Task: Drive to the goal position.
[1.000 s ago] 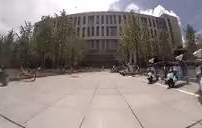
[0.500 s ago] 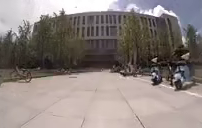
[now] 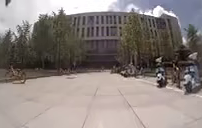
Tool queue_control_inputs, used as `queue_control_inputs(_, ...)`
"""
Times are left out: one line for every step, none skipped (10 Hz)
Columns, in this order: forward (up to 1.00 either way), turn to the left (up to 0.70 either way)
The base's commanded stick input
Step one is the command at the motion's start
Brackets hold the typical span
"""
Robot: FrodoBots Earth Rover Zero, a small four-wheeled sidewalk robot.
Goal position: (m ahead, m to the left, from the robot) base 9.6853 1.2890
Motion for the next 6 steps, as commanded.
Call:
queue_control_inputs(0.7, 0.03)
queue_control_inputs(0.7, 0.03)
queue_control_inputs(0.7, 0.03)
queue_control_inputs(0.7, 0.03)
queue_control_inputs(0.7, 0.03)
queue_control_inputs(0.7, 0.03)
